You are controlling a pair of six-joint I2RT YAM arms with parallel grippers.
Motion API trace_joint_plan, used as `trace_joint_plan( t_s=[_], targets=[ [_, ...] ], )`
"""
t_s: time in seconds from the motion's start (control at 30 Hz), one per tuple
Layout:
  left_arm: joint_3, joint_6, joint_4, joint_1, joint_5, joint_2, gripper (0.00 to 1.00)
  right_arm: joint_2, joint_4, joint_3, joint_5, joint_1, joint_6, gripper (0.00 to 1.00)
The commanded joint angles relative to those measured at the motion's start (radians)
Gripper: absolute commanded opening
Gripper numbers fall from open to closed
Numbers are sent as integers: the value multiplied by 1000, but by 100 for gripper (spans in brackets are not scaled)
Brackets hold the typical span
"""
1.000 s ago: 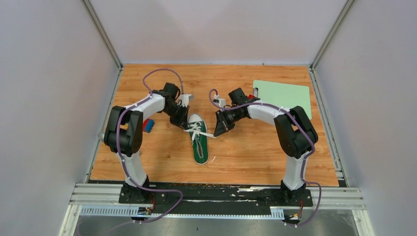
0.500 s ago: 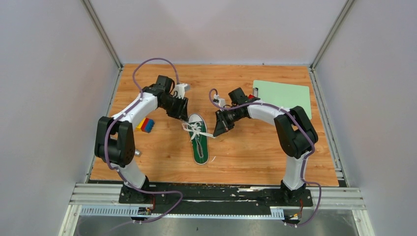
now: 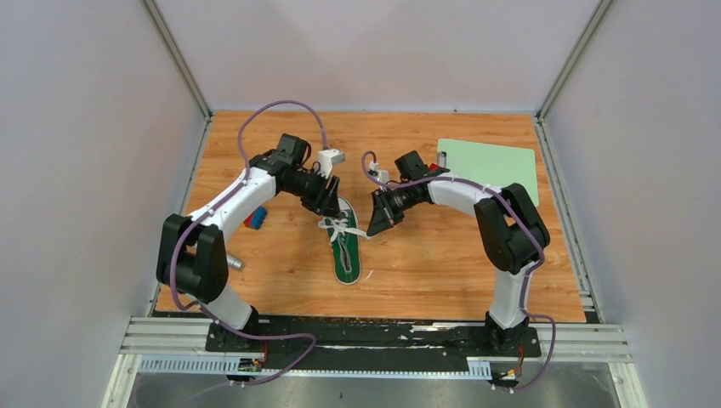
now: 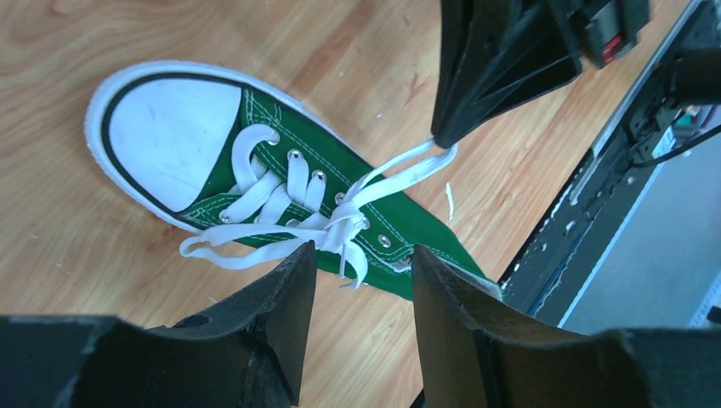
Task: Tie the shoes
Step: Tie the shoelace on the shoe.
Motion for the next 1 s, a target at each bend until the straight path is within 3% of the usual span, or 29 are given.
trace_joint_plan(
  t_s=[0.0, 0.3, 0.37, 0.47, 0.53, 0.97],
  targets=[
    [39, 91, -83, -11, -32, 62, 53, -6, 17, 31, -30, -3, 15, 3],
    [46, 119, -136, -35, -22, 121, 39, 4, 17, 43, -28, 0, 19, 2],
    [41, 117, -130, -37, -18, 123, 31, 8, 17, 48, -28, -1, 18, 2],
    [44, 122, -133, -37, 9, 122, 9, 13, 17, 53, -28, 3, 21, 2],
    [49, 129, -142, -37, 27, 118, 0, 16, 17, 55, -27, 3, 21, 2],
    [16, 184, -292, 49, -92, 5, 0, 80, 18, 134, 1, 23, 63, 0]
  ],
)
